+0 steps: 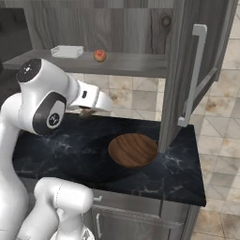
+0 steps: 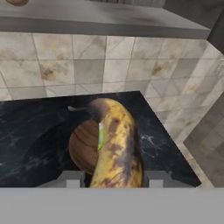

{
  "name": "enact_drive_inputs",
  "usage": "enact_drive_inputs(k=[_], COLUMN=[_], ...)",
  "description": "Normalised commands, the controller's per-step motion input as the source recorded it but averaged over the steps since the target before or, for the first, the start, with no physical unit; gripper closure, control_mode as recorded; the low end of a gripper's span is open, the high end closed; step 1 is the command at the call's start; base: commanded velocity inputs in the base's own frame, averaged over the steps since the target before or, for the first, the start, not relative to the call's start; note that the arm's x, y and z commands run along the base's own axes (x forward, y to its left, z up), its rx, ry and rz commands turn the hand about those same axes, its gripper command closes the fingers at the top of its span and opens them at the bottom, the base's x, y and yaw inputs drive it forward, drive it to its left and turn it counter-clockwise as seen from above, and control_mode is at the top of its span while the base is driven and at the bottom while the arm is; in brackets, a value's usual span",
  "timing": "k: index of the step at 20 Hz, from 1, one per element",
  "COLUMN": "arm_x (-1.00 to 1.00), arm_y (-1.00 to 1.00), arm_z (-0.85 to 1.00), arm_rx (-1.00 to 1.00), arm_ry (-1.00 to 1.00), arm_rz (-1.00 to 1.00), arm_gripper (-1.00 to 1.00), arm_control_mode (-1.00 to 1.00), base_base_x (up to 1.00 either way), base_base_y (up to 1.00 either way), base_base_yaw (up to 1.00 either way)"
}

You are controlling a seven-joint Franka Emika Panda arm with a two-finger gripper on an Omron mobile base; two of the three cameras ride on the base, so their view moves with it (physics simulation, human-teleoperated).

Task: Open the cabinet. Pick the peach and banana from the cabinet and place them into the bowl. Then close the cabinet.

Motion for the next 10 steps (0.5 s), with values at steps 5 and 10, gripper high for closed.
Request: enact_drive_inputs(k=[5, 10], arm_x=[0.07, 0.0], arm_y=[-0.16, -0.24], arm_z=[-0.51, -0.72], arm_rx=[0.09, 0.12], arm_ry=[0.14, 0.07], arm_rz=[0.0, 0.0], arm_gripper=[1.0, 1.0], arm_control_mode=[-1.0, -1.0], base_base_x=[0.0, 0.0], base_base_y=[0.0, 0.0], base_base_yaw=[0.0, 0.0])
